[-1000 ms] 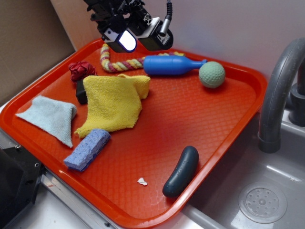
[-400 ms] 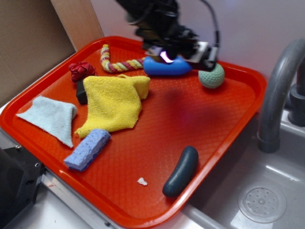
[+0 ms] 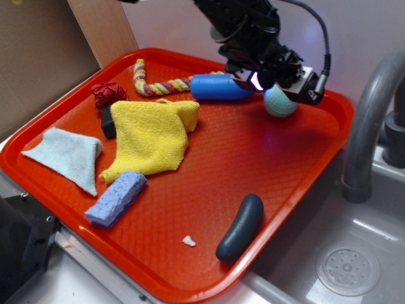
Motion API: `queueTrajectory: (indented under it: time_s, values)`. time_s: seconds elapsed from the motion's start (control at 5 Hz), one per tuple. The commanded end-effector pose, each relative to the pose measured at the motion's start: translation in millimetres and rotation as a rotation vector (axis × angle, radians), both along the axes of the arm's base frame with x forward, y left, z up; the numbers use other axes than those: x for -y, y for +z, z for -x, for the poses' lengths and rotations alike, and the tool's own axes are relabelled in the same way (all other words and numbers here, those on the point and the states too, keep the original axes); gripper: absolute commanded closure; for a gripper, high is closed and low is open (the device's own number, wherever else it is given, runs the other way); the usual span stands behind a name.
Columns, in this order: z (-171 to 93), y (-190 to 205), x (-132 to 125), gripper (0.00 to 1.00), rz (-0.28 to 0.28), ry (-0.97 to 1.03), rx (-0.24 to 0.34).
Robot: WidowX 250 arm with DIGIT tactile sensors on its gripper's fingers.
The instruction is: Grab the green ball.
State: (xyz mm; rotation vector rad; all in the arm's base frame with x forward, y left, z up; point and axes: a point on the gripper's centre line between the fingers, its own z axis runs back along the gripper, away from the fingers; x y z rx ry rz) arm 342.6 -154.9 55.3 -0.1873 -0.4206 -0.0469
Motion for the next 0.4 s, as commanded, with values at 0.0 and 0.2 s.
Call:
queueTrajectory:
  time_s: [0.0,0.2]
  values:
    - [-7.1,0.5,-2.9,1.00,-0.001,0.020,-0.022]
    - [5.9,0.3,-19.8,1.00,-0.008,0.051,-0.040]
